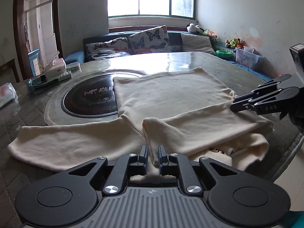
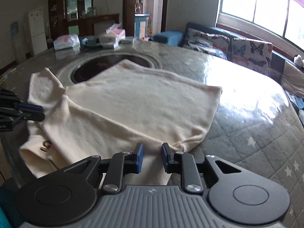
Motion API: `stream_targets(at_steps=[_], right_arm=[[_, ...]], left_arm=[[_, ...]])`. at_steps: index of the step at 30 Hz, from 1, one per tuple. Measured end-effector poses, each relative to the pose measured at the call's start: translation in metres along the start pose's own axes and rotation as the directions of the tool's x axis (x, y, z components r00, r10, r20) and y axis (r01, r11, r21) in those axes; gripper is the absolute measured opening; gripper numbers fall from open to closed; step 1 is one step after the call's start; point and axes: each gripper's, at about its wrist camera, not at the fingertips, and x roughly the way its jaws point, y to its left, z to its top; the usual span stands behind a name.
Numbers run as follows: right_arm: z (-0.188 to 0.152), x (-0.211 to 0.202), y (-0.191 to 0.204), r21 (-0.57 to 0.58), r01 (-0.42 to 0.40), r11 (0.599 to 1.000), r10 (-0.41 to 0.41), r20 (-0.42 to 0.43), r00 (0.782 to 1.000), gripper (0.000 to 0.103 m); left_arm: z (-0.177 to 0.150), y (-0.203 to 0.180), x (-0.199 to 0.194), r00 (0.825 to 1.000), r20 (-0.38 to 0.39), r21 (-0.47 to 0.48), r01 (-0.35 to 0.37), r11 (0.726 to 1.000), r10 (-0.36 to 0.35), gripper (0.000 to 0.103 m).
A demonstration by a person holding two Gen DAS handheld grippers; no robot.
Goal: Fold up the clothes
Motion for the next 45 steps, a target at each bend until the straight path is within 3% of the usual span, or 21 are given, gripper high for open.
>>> stream_targets(at_steps=[5, 13, 19, 24, 27, 29, 33, 39, 45], right_arm=[[0.014, -0.003, 0.01, -0.023, -0.022, 0.999, 0.022, 0.003, 1.0, 0.02], [0.052, 0.019, 0.07, -0.175, -0.217, 0.96, 0.219, -0.006, 0.976, 0.019], [0.06, 0.044, 0.103, -0.227, -0.275, 0.934, 0.273, -0.044, 0.961, 0.018], [0.058, 0.05, 0.122, -0.289, -0.265, 0.92, 0.263, -0.049, 0.964, 0.018], [0.062, 0.042, 0.12, -0.282, -0.27, 0.921, 0.272, -0.034, 0.962, 0.018], [0.063, 0.039, 0.121, -0.286, -0.275, 0.918, 0.278, -0.033, 0.96, 0.018], [0.059, 0.051, 0.124, -0.28, -0.287, 0.916, 0.282, -0.062, 0.958, 0.019], [0.062, 0.04, 0.119, -0.262, -0.285, 0.922, 0.285, -0.036, 0.958, 0.019], [0.06, 0.026, 0.112, -0.265, -0.266, 0.927, 0.272, -0.013, 0.962, 0.019]], left_arm=[[-0.002, 0.008, -0.004, 1.0, 0.004, -0.022, -0.007, 1.0, 0.007, 0.012], [-0.009, 0.028, -0.013, 1.0, 0.0, -0.076, -0.029, 0.997, 0.029, 0.012], [-0.011, 0.059, -0.021, 0.996, 0.013, -0.156, -0.084, 0.984, 0.087, 0.013], [-0.007, 0.087, -0.022, 0.984, 0.016, -0.217, -0.168, 0.962, 0.176, 0.013], [-0.005, 0.106, -0.023, 0.971, 0.011, -0.259, -0.229, 0.938, 0.239, 0.021], [-0.005, 0.117, -0.023, 0.958, 0.004, -0.296, -0.273, 0.915, 0.287, 0.036], [-0.005, 0.137, -0.021, 0.926, -0.016, -0.356, -0.357, 0.864, 0.376, 0.041], [-0.004, 0.16, -0.015, 0.878, -0.058, -0.416, -0.454, 0.788, 0.475, 0.042], [-0.006, 0.181, -0.003, 0.859, -0.119, -0.491, -0.487, 0.722, 0.498, 0.042]])
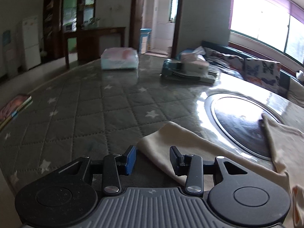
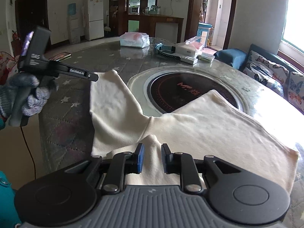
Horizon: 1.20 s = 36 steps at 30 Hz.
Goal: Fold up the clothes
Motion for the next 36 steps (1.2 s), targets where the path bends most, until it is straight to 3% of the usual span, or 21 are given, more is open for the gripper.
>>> stream_targets(at_steps=[4, 8, 11, 14, 17, 21, 27, 29, 32, 36], right_arm=[[-0.005, -0.011, -0.004, 0.022, 0.018, 1.0, -0.018, 0.009, 1.0, 0.019], [-0.013, -0.023, -0.011, 0.06, 0.044, 0.997, -0.045, 0.023, 0.999, 0.019], [-0.021, -0.032, -0.017, 0.099, 0.068, 0.993, -0.072, 0.036, 0.997, 0.019], [-0.031, -0.044, -0.025, 0.146, 0.092, 0.985, -0.1, 0.049, 0.994, 0.019], [-0.042, -0.055, -0.033, 0.19, 0.117, 0.975, -0.13, 0.058, 0.99, 0.019], [-0.056, -0.07, -0.046, 0.244, 0.152, 0.958, -0.174, 0.074, 0.982, 0.019], [-0.078, -0.095, -0.065, 0.328, 0.197, 0.924, -0.24, 0.094, 0.966, 0.019], [-0.087, -0.102, -0.071, 0.36, 0.207, 0.91, -0.254, 0.089, 0.963, 0.019], [-0.098, -0.108, -0.077, 0.397, 0.209, 0.894, -0.259, 0.076, 0.963, 0.019], [-0.11, -0.114, -0.082, 0.427, 0.221, 0.877, -0.272, 0.06, 0.961, 0.019]], left_arm=[[0.002, 0.005, 0.006, 1.0, -0.01, -0.046, 0.007, 0.999, -0.007, 0.04], [0.005, 0.007, 0.008, 0.999, -0.014, -0.078, 0.052, 0.996, -0.053, 0.012], [0.007, -0.001, -0.001, 0.995, 0.021, -0.047, 0.094, 0.994, -0.093, 0.007], [0.012, -0.021, -0.024, 0.981, 0.076, 0.013, 0.18, 0.983, -0.181, 0.006], [0.019, -0.052, -0.051, 0.949, 0.116, 0.087, 0.285, 0.955, -0.294, 0.006], [0.019, -0.099, -0.085, 0.877, 0.132, 0.195, 0.433, 0.88, -0.461, 0.006], [-0.003, -0.175, -0.119, 0.748, 0.042, 0.341, 0.613, 0.713, -0.663, 0.006], [-0.017, -0.196, -0.123, 0.713, -0.014, 0.382, 0.652, 0.655, -0.701, 0.006], [-0.04, -0.222, -0.119, 0.685, -0.123, 0.436, 0.687, 0.581, -0.718, 0.006], [-0.064, -0.236, -0.11, 0.675, -0.244, 0.476, 0.709, 0.521, -0.696, 0.01]])
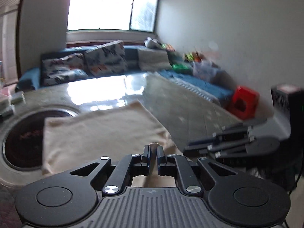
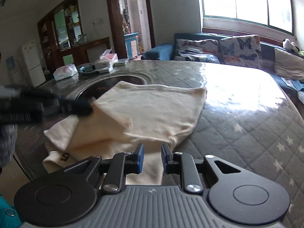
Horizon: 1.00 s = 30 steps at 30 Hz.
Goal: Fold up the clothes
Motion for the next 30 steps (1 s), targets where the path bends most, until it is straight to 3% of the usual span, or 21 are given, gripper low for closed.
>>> stream_targets(at_steps=[3, 5, 9, 11, 19, 22, 25, 30], right_arm=[[-0.001, 0.0, -0.003, 0.021, 0.002, 1.0, -0.001, -0.002, 1.0, 0.019], [0.0, 0.003, -0.003, 0.034, -0.009, 0.999, 0.009, -0.006, 1.0, 0.019], [0.003, 0.011, 0.003, 0.041, -0.04, 0.998, 0.04, -0.015, 0.999, 0.019], [0.004, 0.016, 0.008, 0.04, -0.055, 0.998, 0.056, -0.02, 0.998, 0.02], [0.001, 0.041, 0.021, 0.061, -0.055, 0.997, 0.059, -0.075, 0.995, 0.021], [0.002, 0.046, 0.025, 0.055, -0.05, 0.997, 0.055, -0.087, 0.995, 0.02], [0.008, 0.045, 0.031, 0.013, -0.033, 0.999, 0.034, -0.082, 0.996, 0.006], [0.025, 0.033, 0.037, -0.042, 0.029, 0.999, -0.031, -0.037, 0.999, 0.004]], left_arm=[[-0.011, 0.0, -0.002, 1.0, -0.02, 0.035, 0.001, 0.999, 0.0, 0.014], [-0.014, 0.004, -0.009, 1.0, -0.006, 0.047, -0.014, 0.999, 0.014, 0.031], [-0.018, 0.022, -0.028, 0.998, 0.022, 0.035, -0.068, 0.997, 0.067, 0.038], [-0.024, 0.035, -0.038, 0.994, 0.028, 0.018, -0.105, 0.994, 0.104, 0.047], [-0.049, 0.082, -0.057, 0.967, -0.01, -0.077, -0.255, 0.964, 0.255, 0.048], [-0.052, 0.089, -0.06, 0.962, -0.008, -0.102, -0.271, 0.957, 0.272, 0.048], [-0.052, 0.093, -0.062, 0.959, -0.001, -0.116, -0.28, 0.953, 0.282, 0.048], [-0.048, 0.095, -0.059, 0.959, 0.015, -0.111, -0.281, 0.953, 0.284, 0.048]])
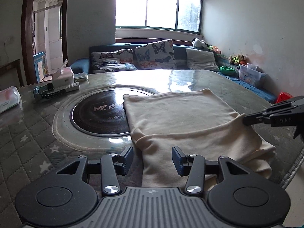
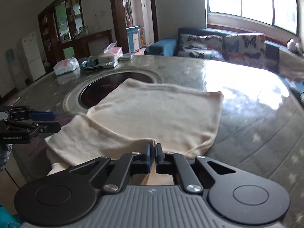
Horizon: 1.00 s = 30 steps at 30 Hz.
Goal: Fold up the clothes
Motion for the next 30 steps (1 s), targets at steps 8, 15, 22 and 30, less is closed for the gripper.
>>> stream_targets(at_steps=[8, 15, 22, 30], right_arm=[[-0.008, 0.011, -0.007, -0.011, 0.065, 0.998, -0.066, -0.035, 0.997, 0.01], [-0.01, -0.006, 0.005, -0.101, -0.008, 0.995, 0.01, 0.01, 1.0, 0.01], [-0.029, 0.005, 0.008, -0.118, -0.057, 0.991, 0.051, -0.056, 0.997, 0.01], [-0.019, -0.004, 0.002, -0.118, -0.059, 0.991, 0.055, -0.038, 0.998, 0.01]], left_arm=[[0.006, -0.009, 0.007, 1.0, 0.004, 0.048, 0.007, 0.999, -0.007, 0.046], [0.007, -0.019, 0.017, 0.998, -0.01, 0.088, 0.068, 0.994, -0.067, 0.039], [-0.012, -0.015, 0.028, 0.995, -0.079, 0.104, 0.075, 0.992, -0.067, 0.039], [0.003, -0.006, 0.02, 0.996, -0.031, 0.066, 0.086, 0.994, -0.084, 0.038]])
